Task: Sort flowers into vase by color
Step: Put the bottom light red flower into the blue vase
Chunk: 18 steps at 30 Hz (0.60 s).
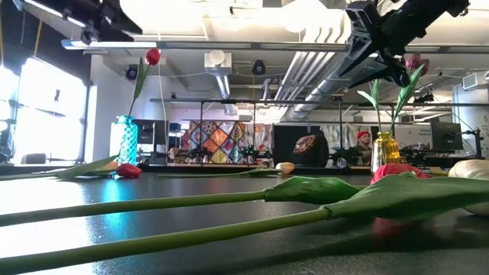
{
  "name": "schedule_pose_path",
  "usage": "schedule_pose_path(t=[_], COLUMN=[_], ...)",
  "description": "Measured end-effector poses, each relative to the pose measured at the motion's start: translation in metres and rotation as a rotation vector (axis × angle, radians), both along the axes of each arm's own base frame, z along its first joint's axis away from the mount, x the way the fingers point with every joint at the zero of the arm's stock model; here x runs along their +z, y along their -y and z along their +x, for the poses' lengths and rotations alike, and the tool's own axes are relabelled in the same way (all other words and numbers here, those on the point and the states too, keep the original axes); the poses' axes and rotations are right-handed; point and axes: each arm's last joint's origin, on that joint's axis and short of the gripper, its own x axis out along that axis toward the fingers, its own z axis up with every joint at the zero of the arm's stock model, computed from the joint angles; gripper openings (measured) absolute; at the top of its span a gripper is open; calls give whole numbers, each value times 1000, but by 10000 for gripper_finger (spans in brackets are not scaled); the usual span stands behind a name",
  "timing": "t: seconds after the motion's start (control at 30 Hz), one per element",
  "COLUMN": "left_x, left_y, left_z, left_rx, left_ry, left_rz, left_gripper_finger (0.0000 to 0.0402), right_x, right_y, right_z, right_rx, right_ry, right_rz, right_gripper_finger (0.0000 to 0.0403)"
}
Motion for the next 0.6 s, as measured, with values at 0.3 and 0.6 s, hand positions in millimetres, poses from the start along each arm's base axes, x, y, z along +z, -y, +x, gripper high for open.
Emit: schedule_pose_path(t=[0.3, 0.6], left_x=[43, 60], left_y=[25, 39], left_z=[-7, -3], left_rx=[-126, -228], left_ry=[-42, -44], left_rz=[62, 45], left_gripper_finger=[211, 211], right_x=[-10, -13], right_y=[-16, -30], right_z=[-7, -9], right_rx=[74, 118], right_ry=[-137, -179], right_rz=[55, 56], right_gripper_finger=[138, 138])
